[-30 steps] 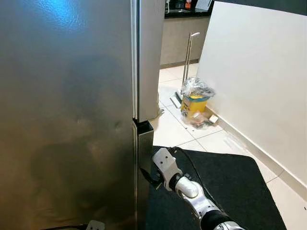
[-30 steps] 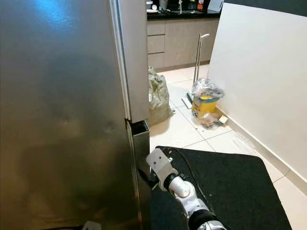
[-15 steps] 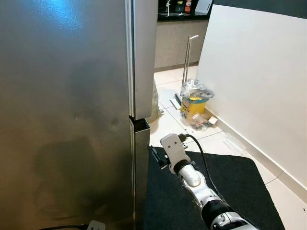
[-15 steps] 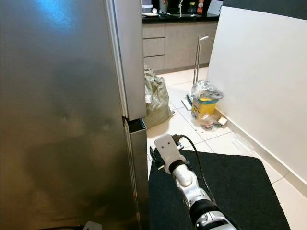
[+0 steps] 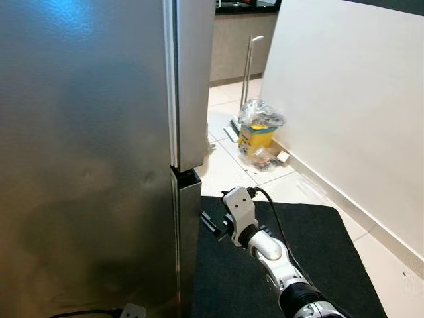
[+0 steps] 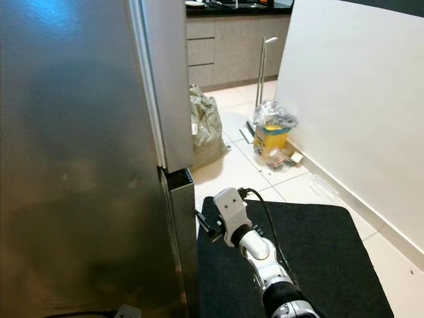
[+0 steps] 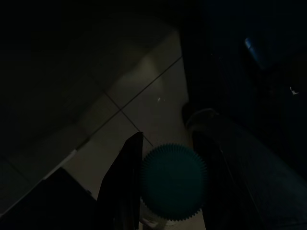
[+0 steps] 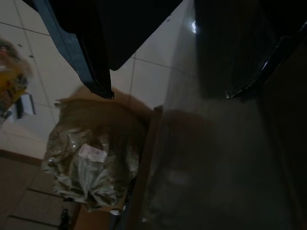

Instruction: Restocking fridge

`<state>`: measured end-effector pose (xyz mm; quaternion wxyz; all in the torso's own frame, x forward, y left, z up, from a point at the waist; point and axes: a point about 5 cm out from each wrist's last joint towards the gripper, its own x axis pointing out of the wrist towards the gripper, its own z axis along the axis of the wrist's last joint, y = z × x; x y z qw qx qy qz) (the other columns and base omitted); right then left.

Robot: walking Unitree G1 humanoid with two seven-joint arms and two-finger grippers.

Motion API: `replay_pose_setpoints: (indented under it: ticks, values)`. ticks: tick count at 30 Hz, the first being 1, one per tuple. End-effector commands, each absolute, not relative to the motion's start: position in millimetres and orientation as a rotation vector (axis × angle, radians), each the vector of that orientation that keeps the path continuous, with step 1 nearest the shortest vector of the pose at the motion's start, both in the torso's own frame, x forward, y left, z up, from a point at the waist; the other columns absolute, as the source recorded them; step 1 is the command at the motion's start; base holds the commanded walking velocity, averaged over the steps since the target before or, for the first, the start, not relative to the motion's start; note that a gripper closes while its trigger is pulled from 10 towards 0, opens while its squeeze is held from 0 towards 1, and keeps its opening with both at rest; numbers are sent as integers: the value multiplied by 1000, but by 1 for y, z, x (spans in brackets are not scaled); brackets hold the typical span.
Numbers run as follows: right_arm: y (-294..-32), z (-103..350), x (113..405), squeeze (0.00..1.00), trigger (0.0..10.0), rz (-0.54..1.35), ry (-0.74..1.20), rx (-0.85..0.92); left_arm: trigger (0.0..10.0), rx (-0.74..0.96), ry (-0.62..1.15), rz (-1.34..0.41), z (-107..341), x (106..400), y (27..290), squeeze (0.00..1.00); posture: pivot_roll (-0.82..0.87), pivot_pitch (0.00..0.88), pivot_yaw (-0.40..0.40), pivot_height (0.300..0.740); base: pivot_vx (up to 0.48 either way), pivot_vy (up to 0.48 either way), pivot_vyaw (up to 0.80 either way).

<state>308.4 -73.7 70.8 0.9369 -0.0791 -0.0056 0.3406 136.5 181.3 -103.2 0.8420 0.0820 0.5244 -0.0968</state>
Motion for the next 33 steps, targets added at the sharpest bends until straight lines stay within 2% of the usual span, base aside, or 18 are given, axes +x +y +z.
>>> replay_pose_setpoints:
  ticks: [1, 16, 27, 33]
  values:
    - [-36, 66, 291, 0, 10000, 939, 6, -188, 10000, 157, 1127, -233, -106, 130, 172, 0, -89, 0, -43, 740, 0, 0, 0]
    - [-22, 86, 288, 0, 10000, 1046, -6, -77, 10000, 165, 1129, -243, -107, 129, 171, 0, -85, 0, -45, 740, 0, 0, 0]
    - [-14, 109, 306, 0, 10000, 886, -100, -127, 10000, 178, 1128, -251, -106, 129, 172, 0, -82, 0, -44, 740, 0, 0, 0]
    - [-6, 119, 311, 0, 10000, 806, -112, -90, 10000, 183, 1127, -255, -106, 130, 172, 0, -83, 0, -44, 740, 0, 0, 0]
